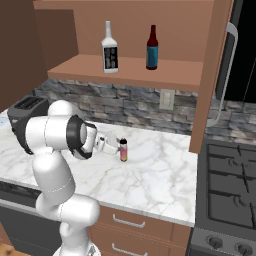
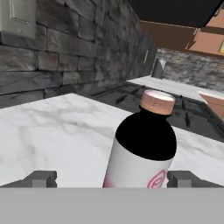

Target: Sort all alcoholic drinks to one cabinet, and non-alcoholic drinks to the other.

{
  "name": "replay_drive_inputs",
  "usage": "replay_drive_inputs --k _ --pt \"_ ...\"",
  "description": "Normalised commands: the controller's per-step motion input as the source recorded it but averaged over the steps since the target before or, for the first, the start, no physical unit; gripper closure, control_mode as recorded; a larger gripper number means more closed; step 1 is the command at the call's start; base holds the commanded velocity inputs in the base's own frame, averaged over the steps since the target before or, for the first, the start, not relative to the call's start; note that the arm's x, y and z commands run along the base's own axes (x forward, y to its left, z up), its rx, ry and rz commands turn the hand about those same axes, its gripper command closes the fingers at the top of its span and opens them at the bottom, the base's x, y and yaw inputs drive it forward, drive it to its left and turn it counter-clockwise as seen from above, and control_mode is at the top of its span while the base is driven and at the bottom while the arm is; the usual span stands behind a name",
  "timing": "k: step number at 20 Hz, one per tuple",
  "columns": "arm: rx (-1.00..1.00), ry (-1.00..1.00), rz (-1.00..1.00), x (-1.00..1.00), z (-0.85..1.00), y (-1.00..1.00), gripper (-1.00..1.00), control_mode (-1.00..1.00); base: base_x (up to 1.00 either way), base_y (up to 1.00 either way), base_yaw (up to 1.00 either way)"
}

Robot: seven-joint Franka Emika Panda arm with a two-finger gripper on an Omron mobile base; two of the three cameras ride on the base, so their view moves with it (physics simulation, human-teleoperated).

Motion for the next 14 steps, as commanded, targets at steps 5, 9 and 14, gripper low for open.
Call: replay_drive_inputs --k 5,9,14 --pt "-0.02 0.02 0.00 0.10 -0.03 -0.08 -1.00 -1.00 0.00 0.00 0.00" --pt "-0.02 0.02 0.00 0.09 -0.07 -0.07 -1.00 -1.00 0.00 0.00 0.00" --pt "-0.02 0.03 0.00 0.02 -0.07 -0.01 1.00 -1.00 0.00 0.00 0.00"
